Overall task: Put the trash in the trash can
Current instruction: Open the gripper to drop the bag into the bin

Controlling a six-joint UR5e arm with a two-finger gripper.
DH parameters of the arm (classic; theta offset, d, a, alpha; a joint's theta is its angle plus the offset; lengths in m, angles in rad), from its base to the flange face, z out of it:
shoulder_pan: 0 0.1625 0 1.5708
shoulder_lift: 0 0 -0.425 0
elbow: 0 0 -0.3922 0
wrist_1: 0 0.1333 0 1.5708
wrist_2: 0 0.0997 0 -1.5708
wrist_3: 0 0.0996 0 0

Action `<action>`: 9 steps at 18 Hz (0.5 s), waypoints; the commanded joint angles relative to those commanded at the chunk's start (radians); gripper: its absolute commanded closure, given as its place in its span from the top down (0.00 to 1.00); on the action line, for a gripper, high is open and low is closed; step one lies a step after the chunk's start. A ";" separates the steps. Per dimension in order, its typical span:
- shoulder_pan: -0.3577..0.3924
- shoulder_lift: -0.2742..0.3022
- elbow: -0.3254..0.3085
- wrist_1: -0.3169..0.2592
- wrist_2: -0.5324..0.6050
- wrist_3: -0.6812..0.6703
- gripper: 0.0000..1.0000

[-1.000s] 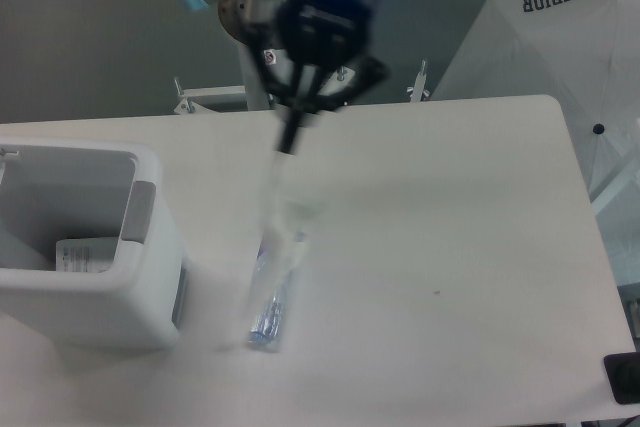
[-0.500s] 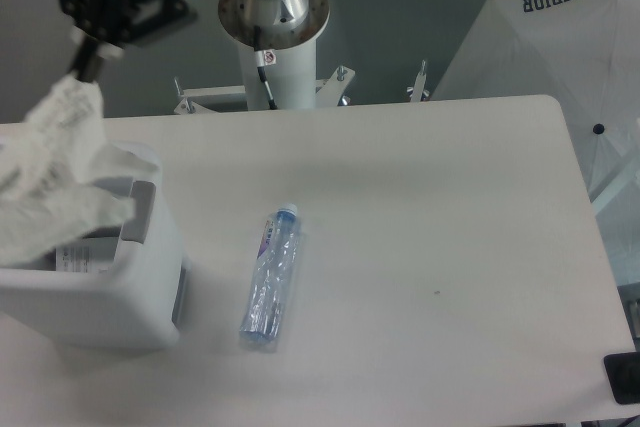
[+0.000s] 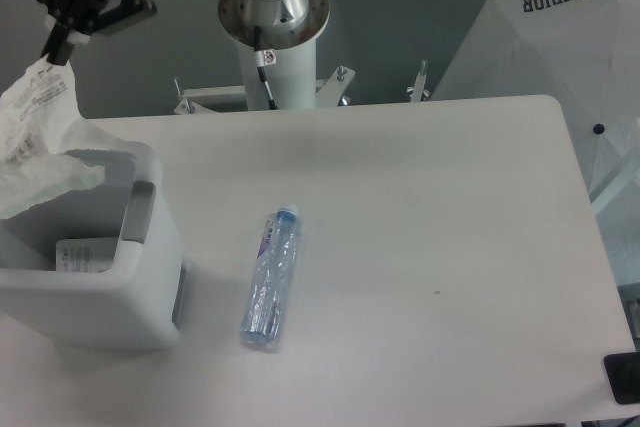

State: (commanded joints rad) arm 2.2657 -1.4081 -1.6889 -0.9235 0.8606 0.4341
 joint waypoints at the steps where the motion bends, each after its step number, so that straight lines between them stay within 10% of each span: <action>1: -0.005 -0.011 0.000 0.000 0.000 0.000 0.00; 9: -0.051 -0.071 -0.014 -0.002 0.000 -0.011 0.00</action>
State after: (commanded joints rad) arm 2.2151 -1.4787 -1.7027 -0.9250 0.8606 0.4234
